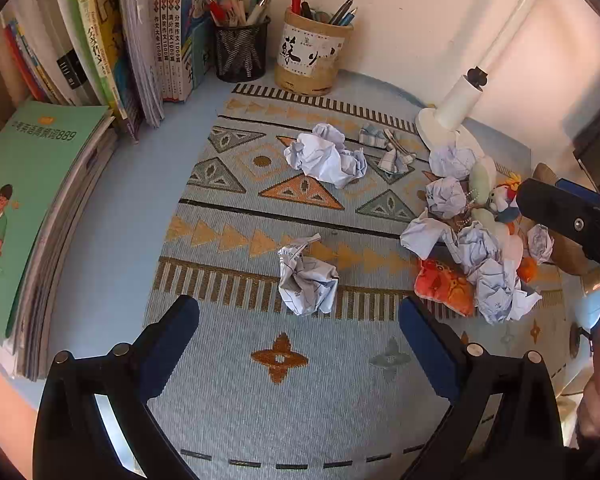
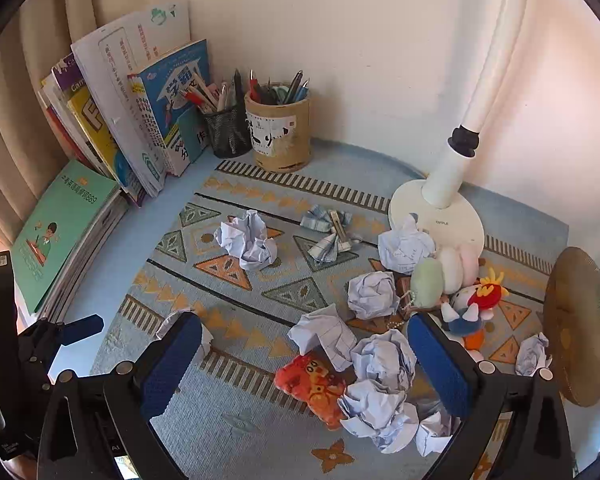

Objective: Organize objects
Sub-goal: 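Move both grippers toward the crumpled paper balls on the rug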

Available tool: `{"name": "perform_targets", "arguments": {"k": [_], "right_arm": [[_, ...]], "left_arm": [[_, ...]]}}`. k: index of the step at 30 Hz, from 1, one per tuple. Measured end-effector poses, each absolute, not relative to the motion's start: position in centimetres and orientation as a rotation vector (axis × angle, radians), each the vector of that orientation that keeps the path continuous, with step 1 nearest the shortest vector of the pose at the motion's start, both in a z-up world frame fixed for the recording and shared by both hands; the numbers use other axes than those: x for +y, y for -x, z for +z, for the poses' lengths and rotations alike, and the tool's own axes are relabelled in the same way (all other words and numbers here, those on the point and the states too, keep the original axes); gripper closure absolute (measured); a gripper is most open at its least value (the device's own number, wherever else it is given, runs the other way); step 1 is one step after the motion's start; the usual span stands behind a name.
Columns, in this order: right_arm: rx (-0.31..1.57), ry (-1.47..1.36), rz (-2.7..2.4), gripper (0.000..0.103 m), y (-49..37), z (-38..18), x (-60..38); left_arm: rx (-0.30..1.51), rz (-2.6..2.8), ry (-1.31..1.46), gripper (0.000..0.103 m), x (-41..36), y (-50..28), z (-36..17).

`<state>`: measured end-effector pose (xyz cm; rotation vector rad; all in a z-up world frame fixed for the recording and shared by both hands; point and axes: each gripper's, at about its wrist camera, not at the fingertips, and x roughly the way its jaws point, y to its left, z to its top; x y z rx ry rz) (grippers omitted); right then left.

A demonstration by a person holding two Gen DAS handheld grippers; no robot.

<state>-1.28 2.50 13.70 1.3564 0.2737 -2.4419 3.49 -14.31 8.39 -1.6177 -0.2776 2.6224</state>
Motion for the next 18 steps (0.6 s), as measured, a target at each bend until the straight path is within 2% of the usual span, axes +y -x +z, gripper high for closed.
{"name": "perform_targets", "arguments": {"k": [6,18], "right_arm": [[0.351,-1.394,-2.458,0.0,3.5,12.5,1.0],[0.335,-1.482,-2.402,0.0,5.6,10.3,0.3]], "left_arm": [[-0.213,2.565,1.609,0.003,-14.3,-2.0,7.9],[-0.131,2.517,1.64,0.003,-13.9,-0.6,7.2]]}}
